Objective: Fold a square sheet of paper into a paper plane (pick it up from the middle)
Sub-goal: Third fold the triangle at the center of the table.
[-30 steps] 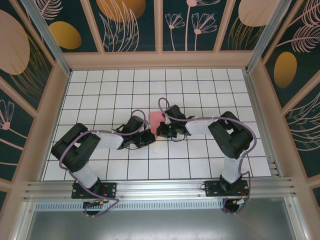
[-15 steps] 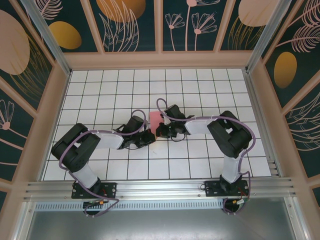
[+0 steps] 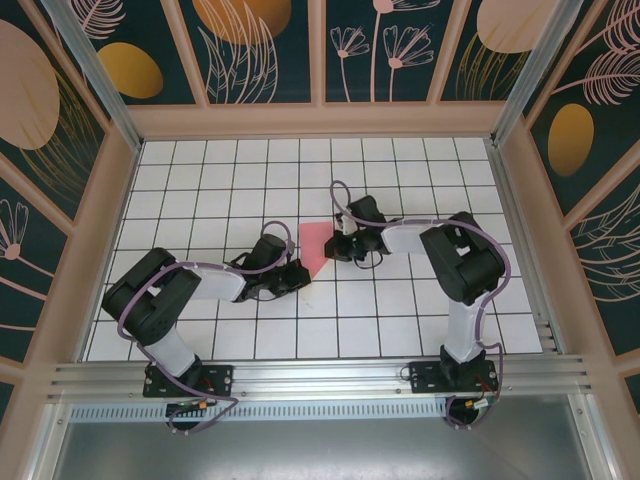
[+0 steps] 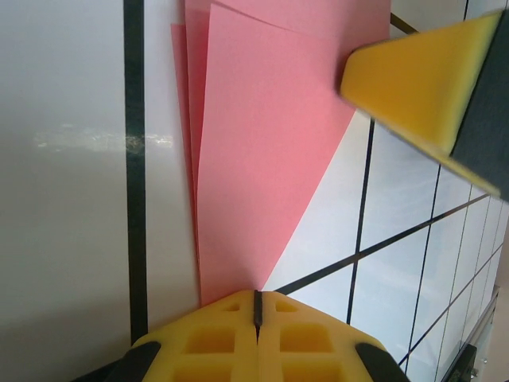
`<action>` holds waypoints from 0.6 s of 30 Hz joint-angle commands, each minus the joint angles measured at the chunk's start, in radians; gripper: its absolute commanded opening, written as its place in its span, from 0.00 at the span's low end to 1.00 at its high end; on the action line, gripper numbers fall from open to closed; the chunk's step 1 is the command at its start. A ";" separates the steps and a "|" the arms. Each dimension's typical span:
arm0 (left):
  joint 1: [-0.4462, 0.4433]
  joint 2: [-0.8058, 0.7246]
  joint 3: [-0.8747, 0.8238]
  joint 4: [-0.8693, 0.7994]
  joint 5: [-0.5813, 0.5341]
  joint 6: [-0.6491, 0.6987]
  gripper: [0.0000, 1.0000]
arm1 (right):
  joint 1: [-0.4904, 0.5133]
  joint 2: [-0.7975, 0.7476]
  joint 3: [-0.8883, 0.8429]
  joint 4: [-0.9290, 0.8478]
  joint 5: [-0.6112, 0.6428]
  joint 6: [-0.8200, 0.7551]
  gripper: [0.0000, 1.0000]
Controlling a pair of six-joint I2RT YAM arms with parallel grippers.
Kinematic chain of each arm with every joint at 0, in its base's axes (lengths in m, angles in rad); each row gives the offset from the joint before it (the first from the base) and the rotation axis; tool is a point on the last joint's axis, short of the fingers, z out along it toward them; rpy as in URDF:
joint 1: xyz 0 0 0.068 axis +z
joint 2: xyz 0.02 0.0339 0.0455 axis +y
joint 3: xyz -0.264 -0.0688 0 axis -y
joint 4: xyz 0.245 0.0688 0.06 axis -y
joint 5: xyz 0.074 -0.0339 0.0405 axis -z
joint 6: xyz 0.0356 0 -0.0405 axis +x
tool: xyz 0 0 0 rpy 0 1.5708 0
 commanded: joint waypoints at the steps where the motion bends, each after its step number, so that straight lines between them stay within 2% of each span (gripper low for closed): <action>1: -0.004 0.008 -0.047 -0.143 -0.053 0.016 0.00 | -0.074 0.022 0.033 0.008 0.053 -0.036 0.04; 6: -0.003 -0.020 -0.026 -0.148 -0.046 0.031 0.02 | -0.096 -0.045 0.061 -0.021 0.095 -0.045 0.05; 9: -0.004 -0.064 0.012 -0.146 -0.038 0.046 0.06 | -0.092 -0.108 0.037 -0.022 0.097 -0.035 0.09; 12: -0.004 -0.112 0.053 -0.114 -0.034 0.055 0.13 | -0.082 -0.169 -0.026 -0.002 0.098 -0.005 0.17; 18: -0.002 -0.109 0.120 -0.101 -0.155 0.077 0.22 | -0.063 -0.250 -0.154 0.099 0.076 0.114 0.38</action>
